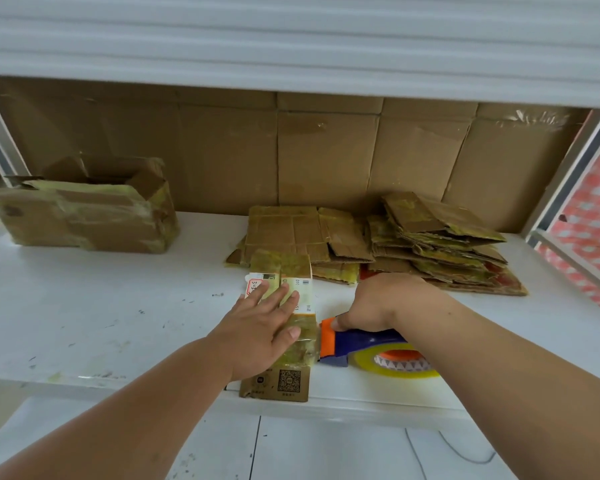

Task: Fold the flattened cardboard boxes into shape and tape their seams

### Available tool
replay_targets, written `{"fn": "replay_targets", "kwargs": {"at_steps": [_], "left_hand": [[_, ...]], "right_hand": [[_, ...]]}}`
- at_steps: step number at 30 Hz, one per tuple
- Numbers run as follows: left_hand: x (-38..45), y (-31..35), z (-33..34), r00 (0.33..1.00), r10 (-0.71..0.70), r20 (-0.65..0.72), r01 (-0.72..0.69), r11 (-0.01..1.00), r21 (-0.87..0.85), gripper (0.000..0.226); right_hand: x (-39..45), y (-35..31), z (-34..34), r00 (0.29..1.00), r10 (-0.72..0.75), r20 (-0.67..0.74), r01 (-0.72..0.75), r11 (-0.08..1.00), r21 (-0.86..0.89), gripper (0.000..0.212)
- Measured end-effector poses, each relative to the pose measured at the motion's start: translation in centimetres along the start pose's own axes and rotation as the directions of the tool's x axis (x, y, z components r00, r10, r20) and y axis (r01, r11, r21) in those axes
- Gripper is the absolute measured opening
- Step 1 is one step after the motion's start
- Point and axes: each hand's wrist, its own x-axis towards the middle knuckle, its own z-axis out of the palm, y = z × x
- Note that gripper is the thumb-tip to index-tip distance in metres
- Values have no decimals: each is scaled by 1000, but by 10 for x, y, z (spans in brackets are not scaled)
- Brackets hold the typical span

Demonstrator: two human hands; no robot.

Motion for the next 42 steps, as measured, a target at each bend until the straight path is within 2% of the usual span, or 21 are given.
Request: {"fn": "replay_targets", "kwargs": {"at_steps": [2, 6, 9, 13, 16, 21, 27, 29, 30, 33, 35, 37, 39, 42], "left_hand": [[-1, 1, 0, 1000, -6, 3, 6, 1000, -3, 64], [-2, 3, -1, 1000, 2, -5, -2, 1000, -23, 87], [-3, 1, -2, 1000, 6, -16, -6, 999, -34, 89], [-5, 1, -3, 1000, 5, -18, -6, 998, -62, 91], [-4, 2, -4, 1000, 6, -10, -6, 998, -70, 93], [-2, 1, -3, 1000, -8, 16, 9, 999, -46, 64], [-5, 1, -8, 1000, -8, 20, 11, 992, -125, 69], [-8, 2, -10, 1000, -26, 11, 28, 978, -207, 73], [-8, 1, -9, 999, -35, 3, 34, 968, -248, 73], [-8, -6, -6, 999, 10, -45, -23, 953, -302, 48], [-8, -8, -4, 997, 19, -72, -42, 942, -332, 35], [-9, -8, -3, 994, 20, -107, -54, 943, -328, 40], [-11, -8, -1, 991, 14, -130, -54, 949, -312, 50], [-14, -7, 4, 988, -7, -155, -50, 931, -360, 52]], "right_hand": [[-1, -3, -2, 1000, 9, 25, -9, 1000, 19, 57], [-2, -3, -3, 997, 23, 67, -30, 994, 105, 53], [0, 1, 4, 998, 36, 55, -43, 992, 118, 54], [-2, 7, 10, 998, 61, -33, -60, 998, 13, 56], [-9, 17, 13, 982, 57, -179, -61, 998, -17, 61], [-14, 37, 35, 911, -9, -413, -13, 999, -52, 61], [-5, 54, 85, 954, -43, -295, 45, 999, 2, 56], [-6, 51, 89, 925, -30, -378, 33, 999, 2, 56], [-7, 47, 88, 888, -32, -458, 38, 999, 5, 55], [-13, 23, 79, 737, -107, -668, 201, 977, 66, 45], [-15, 2, 77, 753, -249, -609, 363, 929, 69, 39], [-17, -18, 81, 788, -330, -519, 458, 878, 137, 38], [-16, -30, 85, 808, -294, -510, 458, 859, 231, 35], [-18, -40, 96, 871, -152, -468, 383, 806, 451, 25]]}}
